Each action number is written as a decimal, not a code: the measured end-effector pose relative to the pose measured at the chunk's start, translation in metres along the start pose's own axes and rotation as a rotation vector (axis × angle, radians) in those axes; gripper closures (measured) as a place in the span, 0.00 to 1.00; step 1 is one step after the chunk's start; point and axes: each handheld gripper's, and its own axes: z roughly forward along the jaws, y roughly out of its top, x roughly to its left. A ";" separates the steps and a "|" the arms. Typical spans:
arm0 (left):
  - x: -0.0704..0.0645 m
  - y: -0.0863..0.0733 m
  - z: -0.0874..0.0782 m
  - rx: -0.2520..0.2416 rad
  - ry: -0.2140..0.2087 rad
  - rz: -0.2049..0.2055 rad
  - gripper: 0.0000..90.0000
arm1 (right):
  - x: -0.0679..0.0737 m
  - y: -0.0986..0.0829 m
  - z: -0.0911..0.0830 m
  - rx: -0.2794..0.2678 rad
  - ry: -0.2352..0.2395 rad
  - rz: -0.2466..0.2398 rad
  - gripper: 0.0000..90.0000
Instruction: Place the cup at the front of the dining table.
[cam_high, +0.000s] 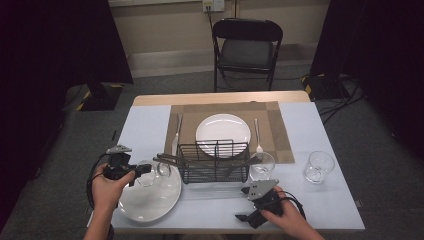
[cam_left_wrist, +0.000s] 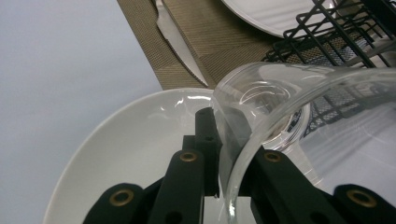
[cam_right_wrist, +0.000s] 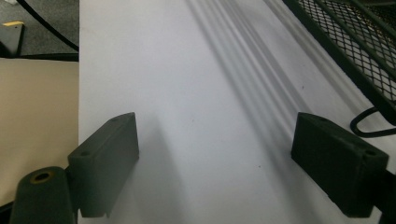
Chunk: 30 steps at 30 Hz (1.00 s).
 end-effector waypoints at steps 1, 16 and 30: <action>0.000 0.000 0.001 -0.005 0.001 -0.004 0.95 | 0.000 0.000 0.000 0.000 0.000 0.000 0.15; 0.003 0.013 0.006 -0.011 0.002 -0.001 0.95 | 0.000 0.000 0.000 0.000 0.000 0.001 0.15; 0.004 0.025 0.010 -0.008 0.000 -0.003 0.95 | 0.000 0.000 0.000 0.000 0.000 0.001 0.15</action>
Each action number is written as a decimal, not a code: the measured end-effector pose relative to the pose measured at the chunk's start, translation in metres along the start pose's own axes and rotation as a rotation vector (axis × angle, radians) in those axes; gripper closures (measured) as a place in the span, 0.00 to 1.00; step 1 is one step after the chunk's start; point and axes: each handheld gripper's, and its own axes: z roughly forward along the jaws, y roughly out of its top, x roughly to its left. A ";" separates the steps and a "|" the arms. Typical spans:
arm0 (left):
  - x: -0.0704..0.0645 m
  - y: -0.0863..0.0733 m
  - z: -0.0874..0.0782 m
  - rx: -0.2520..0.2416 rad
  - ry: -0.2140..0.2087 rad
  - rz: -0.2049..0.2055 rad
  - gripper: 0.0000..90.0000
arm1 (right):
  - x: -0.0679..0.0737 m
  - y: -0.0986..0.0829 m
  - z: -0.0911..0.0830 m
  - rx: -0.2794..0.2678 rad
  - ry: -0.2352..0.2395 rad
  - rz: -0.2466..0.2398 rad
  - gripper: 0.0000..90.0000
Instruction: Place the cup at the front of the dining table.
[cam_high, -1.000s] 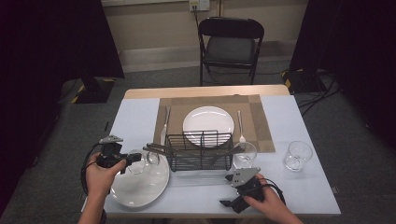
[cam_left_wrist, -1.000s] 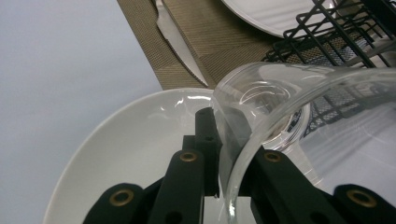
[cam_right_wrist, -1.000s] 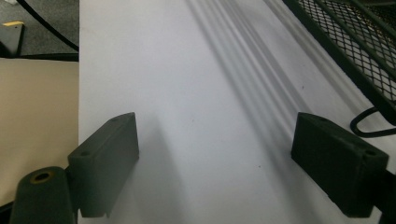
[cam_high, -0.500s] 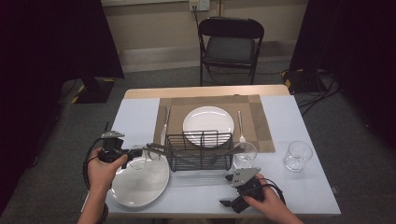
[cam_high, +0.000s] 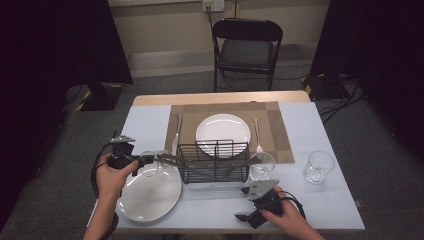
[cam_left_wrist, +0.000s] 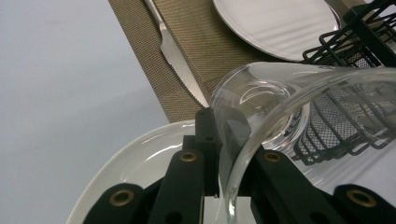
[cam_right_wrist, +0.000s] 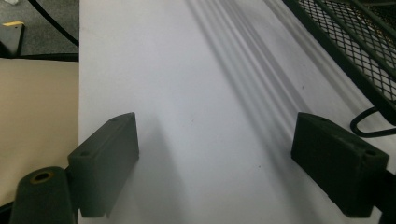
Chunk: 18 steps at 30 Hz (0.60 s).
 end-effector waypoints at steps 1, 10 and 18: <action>0.000 0.000 0.000 -0.002 0.000 -0.001 0.95 | 0.000 0.000 0.000 0.000 0.000 0.000 0.15; 0.001 0.007 0.005 0.001 -0.003 -0.003 0.95 | 0.000 0.000 0.000 0.000 0.001 0.000 0.15; 0.002 0.013 0.010 0.006 -0.005 -0.001 0.95 | 0.000 0.000 0.000 0.000 0.000 0.000 0.15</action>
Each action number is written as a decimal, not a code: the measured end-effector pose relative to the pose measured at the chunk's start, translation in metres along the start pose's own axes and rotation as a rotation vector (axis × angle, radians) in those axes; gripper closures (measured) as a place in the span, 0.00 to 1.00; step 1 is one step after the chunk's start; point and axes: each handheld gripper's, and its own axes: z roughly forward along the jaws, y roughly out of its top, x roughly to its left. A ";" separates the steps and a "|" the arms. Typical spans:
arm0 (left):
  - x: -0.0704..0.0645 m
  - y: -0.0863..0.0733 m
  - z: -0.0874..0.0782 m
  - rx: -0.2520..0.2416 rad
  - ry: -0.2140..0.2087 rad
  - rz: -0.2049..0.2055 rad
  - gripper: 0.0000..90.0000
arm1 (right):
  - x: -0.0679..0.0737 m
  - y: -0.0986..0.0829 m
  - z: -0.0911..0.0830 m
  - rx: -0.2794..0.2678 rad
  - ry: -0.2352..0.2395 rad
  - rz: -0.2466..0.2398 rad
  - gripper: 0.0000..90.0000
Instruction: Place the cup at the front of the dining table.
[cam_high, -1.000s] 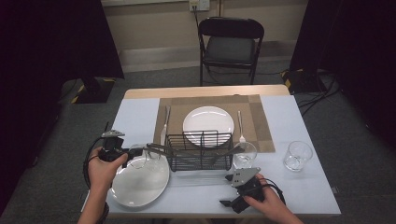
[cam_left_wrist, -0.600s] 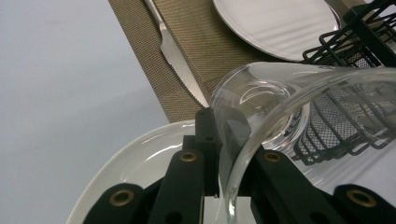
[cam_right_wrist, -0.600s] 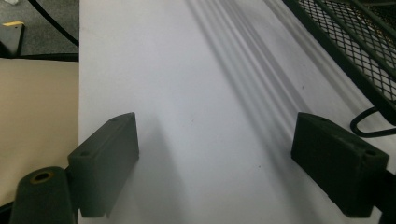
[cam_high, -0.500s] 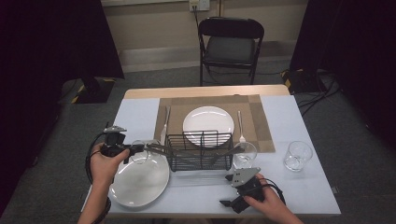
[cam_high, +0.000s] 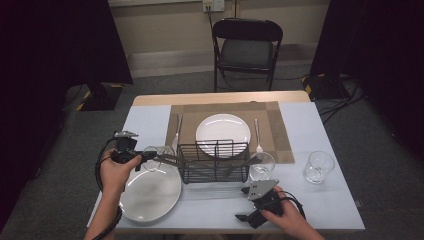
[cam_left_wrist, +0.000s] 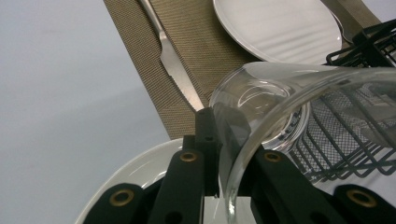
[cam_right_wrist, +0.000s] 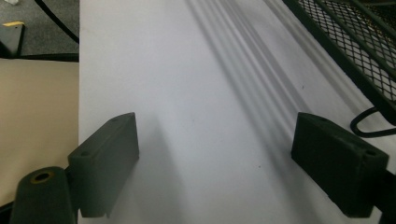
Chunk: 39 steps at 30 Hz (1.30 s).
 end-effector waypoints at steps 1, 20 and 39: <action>0.000 0.001 0.000 0.002 0.003 0.005 0.95 | 0.000 0.000 0.000 0.000 0.000 0.000 0.15; 0.001 0.007 0.014 -0.002 -0.008 -0.015 0.95 | 0.000 0.000 0.000 0.000 0.000 -0.001 0.15; 0.010 0.010 0.032 -0.002 -0.011 -0.043 0.95 | 0.000 0.000 0.000 0.000 0.000 -0.001 0.15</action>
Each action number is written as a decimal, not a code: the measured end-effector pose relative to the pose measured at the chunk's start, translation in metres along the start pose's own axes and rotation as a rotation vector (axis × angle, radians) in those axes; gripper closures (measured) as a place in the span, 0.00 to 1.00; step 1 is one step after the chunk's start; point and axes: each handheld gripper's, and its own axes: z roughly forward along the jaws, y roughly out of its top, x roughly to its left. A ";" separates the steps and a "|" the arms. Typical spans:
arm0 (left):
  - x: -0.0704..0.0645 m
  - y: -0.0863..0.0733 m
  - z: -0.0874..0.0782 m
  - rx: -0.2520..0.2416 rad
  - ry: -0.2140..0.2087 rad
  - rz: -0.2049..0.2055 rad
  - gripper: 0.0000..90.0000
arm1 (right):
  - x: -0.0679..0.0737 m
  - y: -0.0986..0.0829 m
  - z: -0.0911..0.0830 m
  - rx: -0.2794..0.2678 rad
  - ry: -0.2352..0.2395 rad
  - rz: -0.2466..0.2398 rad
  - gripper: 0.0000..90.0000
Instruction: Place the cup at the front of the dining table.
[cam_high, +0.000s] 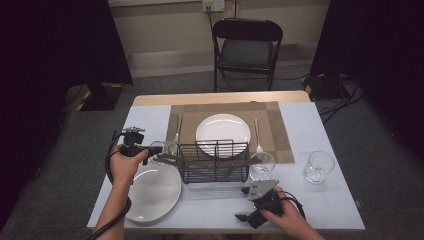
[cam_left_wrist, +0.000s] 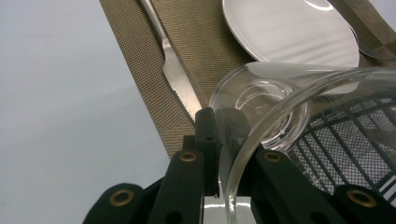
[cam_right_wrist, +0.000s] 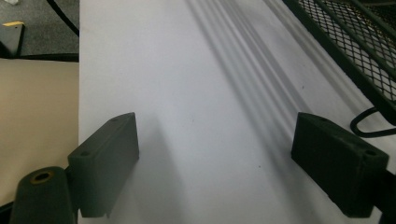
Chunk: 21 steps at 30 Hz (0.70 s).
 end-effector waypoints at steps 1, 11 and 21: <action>0.001 0.000 0.000 0.004 0.000 0.004 0.95 | 0.000 0.000 0.000 0.000 0.000 0.000 0.15; 0.001 0.004 0.007 0.007 0.004 -0.004 0.95 | 0.000 0.000 0.000 0.000 0.000 0.000 0.15; 0.002 0.004 0.014 0.008 0.010 -0.013 0.95 | 0.000 0.000 0.000 0.000 0.000 0.000 0.15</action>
